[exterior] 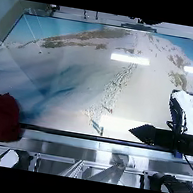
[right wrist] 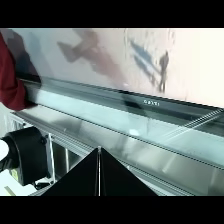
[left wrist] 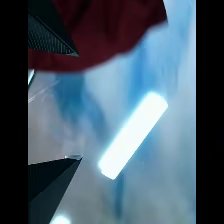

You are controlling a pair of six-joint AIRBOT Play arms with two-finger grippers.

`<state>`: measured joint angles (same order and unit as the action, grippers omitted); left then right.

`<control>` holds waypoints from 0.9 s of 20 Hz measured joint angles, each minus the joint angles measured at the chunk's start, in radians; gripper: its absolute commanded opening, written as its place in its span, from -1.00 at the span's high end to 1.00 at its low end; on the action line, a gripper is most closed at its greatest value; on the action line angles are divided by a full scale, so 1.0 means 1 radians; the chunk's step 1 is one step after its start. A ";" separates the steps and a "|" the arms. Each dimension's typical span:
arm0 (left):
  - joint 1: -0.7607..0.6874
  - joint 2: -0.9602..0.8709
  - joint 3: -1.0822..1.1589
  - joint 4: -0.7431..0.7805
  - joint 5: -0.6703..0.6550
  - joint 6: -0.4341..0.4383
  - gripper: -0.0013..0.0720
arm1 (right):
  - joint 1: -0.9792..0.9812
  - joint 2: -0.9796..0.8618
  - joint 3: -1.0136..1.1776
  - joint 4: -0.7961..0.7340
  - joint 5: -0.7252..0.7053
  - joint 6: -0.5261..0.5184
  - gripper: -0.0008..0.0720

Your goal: Fold the shirts.

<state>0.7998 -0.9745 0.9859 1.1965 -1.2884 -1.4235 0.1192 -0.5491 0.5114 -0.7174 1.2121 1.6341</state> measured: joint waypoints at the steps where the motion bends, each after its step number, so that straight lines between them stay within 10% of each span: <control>1: 0.062 -0.039 -0.008 0.024 0.003 -0.010 -0.98 | 0.000 0.000 0.000 0.000 0.000 0.000 0.92; 11: 0.240 -0.348 -0.035 0.208 -0.028 -0.051 -0.97 | 0.000 0.000 0.000 0.000 0.000 0.000 0.92; 12: 0.241 -0.370 -0.035 0.211 -0.023 -0.054 -0.70 | 0.000 0.000 0.000 0.000 0.000 0.000 0.92; 14: 0.243 -0.411 -0.035 0.211 -0.012 -0.058 0.93 | 0.000 0.000 0.000 0.000 0.000 0.000 0.92; 18: 0.241 -0.445 0.015 0.117 -0.047 -0.033 0.93 | 0.000 0.000 0.000 0.000 0.000 0.000 0.92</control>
<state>1.0409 -1.4193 1.0012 1.3136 -1.3354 -1.4567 0.1192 -0.5491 0.5114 -0.7174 1.2121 1.6344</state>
